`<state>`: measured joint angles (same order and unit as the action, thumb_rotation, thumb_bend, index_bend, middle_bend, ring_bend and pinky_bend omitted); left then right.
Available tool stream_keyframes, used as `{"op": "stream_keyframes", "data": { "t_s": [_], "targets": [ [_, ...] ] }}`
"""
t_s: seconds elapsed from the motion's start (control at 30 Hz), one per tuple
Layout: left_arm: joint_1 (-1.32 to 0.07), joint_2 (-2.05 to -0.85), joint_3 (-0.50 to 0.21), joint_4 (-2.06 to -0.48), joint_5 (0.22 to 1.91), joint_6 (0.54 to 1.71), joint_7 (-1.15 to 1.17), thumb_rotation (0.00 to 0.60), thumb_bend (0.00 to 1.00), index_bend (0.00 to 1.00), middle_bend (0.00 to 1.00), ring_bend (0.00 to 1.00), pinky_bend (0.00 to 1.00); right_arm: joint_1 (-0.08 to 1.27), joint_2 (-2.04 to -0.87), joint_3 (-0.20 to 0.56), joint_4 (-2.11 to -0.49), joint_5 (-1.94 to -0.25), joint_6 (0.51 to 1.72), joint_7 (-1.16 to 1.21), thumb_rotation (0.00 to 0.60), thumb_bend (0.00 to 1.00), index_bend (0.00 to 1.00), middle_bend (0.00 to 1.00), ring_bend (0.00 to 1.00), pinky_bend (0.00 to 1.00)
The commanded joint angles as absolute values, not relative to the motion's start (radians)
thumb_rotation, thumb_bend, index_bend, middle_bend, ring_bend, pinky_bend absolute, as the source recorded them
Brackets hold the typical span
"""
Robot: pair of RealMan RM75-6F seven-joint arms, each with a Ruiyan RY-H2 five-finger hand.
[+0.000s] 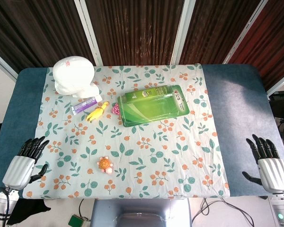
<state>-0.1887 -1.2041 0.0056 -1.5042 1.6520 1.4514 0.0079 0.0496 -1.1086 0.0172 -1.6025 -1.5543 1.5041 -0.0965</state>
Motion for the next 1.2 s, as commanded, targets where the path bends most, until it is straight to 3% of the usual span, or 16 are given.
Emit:
{"op": "stream_keyframes", "data": {
  "t_s": [0.03,0.27,0.47,0.67,0.83,0.97,1.2],
  "targets": [
    [-0.190,-1.204,0.011,-1.509,1.657,1.447,0.013,0.600,0.42,0.00,0.00,0.00,0.07,0.050,-1.108,0.015,-1.605,-1.558,1.501,-0.098,0.600,0.13,0.00,0.00,0.00,0.00],
    [-0.233,-1.264,0.054,-1.488,1.738,1.393,0.008,0.600,0.42,0.00,0.00,0.00,0.07,0.044,-1.100,0.010,-1.617,-1.568,1.508,-0.099,0.600,0.13,0.00,0.00,0.00,0.00],
    [-0.340,-1.396,0.093,-1.438,1.823,1.224,0.081,0.600,0.41,0.00,0.00,0.00,0.05,0.053,-1.107,0.007,-1.631,-1.577,1.493,-0.108,0.600,0.13,0.00,0.00,0.00,0.00],
    [-0.410,-1.519,0.036,-1.392,1.785,1.113,0.258,0.600,0.42,0.00,0.00,0.01,0.05,0.071,-1.107,0.003,-1.637,-1.574,1.453,-0.104,0.600,0.13,0.00,0.00,0.00,0.00],
    [-0.414,-1.552,0.018,-1.373,1.779,1.123,0.308,0.600,0.42,0.00,0.00,0.13,0.12,0.074,-1.102,0.002,-1.639,-1.575,1.447,-0.097,0.600,0.13,0.00,0.00,0.00,0.00],
    [-0.432,-1.611,-0.006,-1.324,1.792,1.153,0.370,0.600,0.42,0.05,0.06,0.42,0.34,0.077,-1.086,-0.004,-1.644,-1.580,1.438,-0.068,0.600,0.13,0.00,0.00,0.00,0.00],
    [-0.463,-1.660,0.019,-1.255,1.800,1.148,0.351,0.600,0.42,0.15,0.17,0.53,0.44,0.067,-1.070,-0.004,-1.646,-1.581,1.458,-0.047,0.600,0.13,0.00,0.00,0.00,0.00]
  ]
}}
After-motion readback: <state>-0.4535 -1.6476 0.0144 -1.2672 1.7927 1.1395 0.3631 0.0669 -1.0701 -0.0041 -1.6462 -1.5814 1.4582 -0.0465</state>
